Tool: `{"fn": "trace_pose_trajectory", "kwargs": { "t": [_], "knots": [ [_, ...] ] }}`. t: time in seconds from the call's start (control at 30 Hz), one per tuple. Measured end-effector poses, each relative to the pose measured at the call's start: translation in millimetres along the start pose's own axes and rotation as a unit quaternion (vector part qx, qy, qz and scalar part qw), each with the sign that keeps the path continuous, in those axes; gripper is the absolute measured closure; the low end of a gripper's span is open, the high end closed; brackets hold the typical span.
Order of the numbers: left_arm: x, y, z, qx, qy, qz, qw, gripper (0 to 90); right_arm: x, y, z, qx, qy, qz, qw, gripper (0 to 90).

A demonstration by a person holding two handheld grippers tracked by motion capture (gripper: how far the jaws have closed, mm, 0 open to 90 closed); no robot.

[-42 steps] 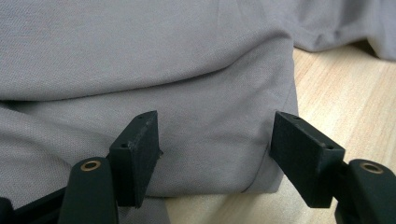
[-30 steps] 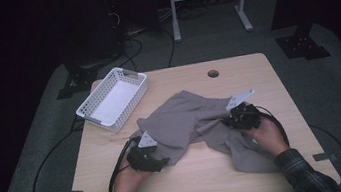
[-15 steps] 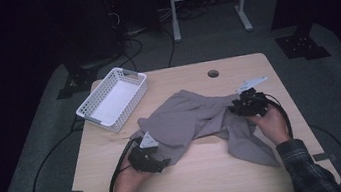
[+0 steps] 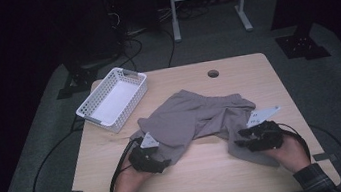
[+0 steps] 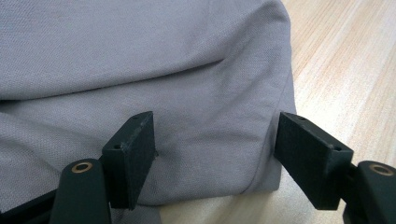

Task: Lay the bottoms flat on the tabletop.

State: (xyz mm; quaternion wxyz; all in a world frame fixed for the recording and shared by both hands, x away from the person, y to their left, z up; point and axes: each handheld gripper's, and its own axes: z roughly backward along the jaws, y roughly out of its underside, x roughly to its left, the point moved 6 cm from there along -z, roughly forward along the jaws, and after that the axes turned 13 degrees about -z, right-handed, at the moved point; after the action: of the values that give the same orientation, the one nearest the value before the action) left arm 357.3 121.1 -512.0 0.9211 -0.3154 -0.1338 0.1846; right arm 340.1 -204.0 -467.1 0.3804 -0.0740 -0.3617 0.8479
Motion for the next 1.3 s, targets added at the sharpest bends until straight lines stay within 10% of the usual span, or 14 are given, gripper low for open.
{"fn": "trace_pose_trajectory", "kwargs": {
  "t": [0.23,0.5,0.83,1.0,1.3],
  "knots": [
    [-0.2,0.1,-0.4,0.002,-0.003,-0.004,1.0,28.4,14.7,30.5,-18.4,0.069,0.019,0.043,0.9965,54.7],
    [-0.1,0.0,-0.6,0.001,-0.002,-0.006,1.0,28.4,12.1,34.8,-21.6,0.096,0.018,0.059,0.9934,88.1],
    [-0.2,0.0,-0.4,0.004,-0.001,-0.006,1.0,28.5,5.3,-11.3,20.0,0.012,-0.016,0.046,0.9987,88.5],
    [-0.1,-0.2,-0.5,0.004,-0.001,-0.006,1.0,28.5,-21.3,-31.2,22.5,-0.009,-0.011,0.032,0.9994,88.3],
    [-0.2,-0.5,-0.9,0.003,0.0,-0.007,1.0,28.4,-87.6,-22.5,-14.2,0.035,0.061,-0.023,0.9973,87.1]
  ]
}}
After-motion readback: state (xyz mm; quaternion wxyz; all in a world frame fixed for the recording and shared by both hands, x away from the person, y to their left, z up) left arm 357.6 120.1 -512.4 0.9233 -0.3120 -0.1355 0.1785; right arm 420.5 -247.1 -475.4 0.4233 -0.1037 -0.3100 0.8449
